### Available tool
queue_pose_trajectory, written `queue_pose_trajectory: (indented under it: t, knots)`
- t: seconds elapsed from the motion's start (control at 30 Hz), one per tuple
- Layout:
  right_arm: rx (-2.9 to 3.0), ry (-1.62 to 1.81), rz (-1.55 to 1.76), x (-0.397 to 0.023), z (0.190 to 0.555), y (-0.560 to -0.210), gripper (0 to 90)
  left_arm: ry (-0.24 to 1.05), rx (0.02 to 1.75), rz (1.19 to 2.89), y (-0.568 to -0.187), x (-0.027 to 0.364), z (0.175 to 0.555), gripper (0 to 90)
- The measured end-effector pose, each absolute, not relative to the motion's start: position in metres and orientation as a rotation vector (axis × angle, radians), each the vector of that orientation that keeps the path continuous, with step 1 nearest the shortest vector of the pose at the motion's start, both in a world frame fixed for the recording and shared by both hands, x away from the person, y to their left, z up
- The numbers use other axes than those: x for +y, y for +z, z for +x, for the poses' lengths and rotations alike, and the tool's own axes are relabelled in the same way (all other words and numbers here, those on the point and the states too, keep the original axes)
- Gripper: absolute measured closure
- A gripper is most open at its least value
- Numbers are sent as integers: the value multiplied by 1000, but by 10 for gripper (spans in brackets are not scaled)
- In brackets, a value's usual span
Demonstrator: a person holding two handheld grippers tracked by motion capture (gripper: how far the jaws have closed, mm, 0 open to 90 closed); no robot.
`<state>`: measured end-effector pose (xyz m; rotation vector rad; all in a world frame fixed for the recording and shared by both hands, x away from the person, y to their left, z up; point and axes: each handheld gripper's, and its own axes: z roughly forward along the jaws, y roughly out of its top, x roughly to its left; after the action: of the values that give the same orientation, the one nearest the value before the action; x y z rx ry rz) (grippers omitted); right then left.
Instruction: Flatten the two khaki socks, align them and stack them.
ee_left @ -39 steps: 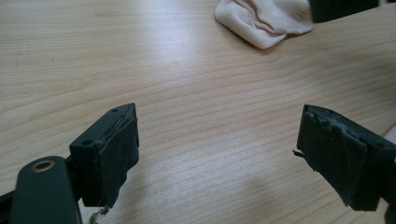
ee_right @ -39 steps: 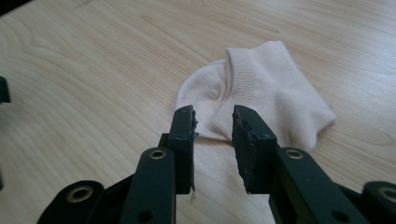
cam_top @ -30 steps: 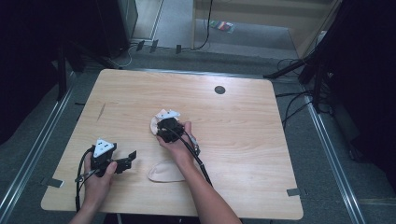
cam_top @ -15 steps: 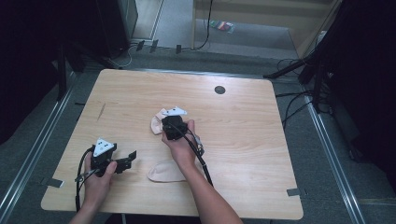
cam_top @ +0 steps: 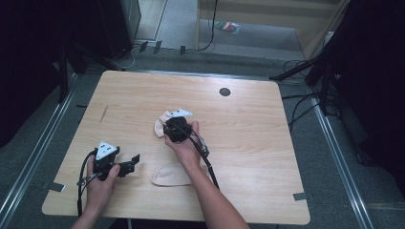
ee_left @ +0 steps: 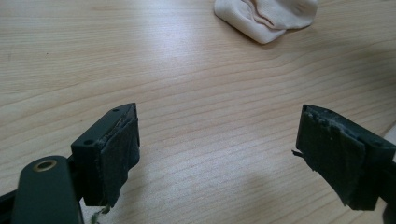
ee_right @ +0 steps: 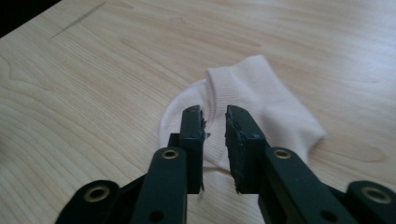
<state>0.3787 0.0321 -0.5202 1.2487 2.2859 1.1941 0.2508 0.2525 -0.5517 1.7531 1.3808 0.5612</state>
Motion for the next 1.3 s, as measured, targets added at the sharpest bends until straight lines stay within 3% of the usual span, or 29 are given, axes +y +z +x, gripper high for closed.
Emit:
queue_pose_trajectory:
  t: [0.13, 0.2, 0.3, 0.37, 0.9, 1.3]
  knots:
    - [2298, 1111, 1224, 45, 382, -534, 632, 555, 1379, 1759, -552, 253, 251, 144]
    - [2302, 1048, 1212, 49, 383, -538, 677, 551, 1381, 1750, -552, 253, 252, 144]
    - [2284, 995, 1219, 50, 382, -541, 845, 549, 1378, 1753, -552, 254, 252, 144]
    - [2275, 1017, 1258, 47, 383, -539, 870, 546, 1378, 1753, -552, 254, 252, 144]
    - [2134, 1376, 1504, -13, 373, -480, 888, 545, 1379, 1747, -552, 255, 252, 144]
    - [1945, 1363, 1838, -89, 397, -515, 865, 544, 1380, 1740, -552, 255, 252, 146]
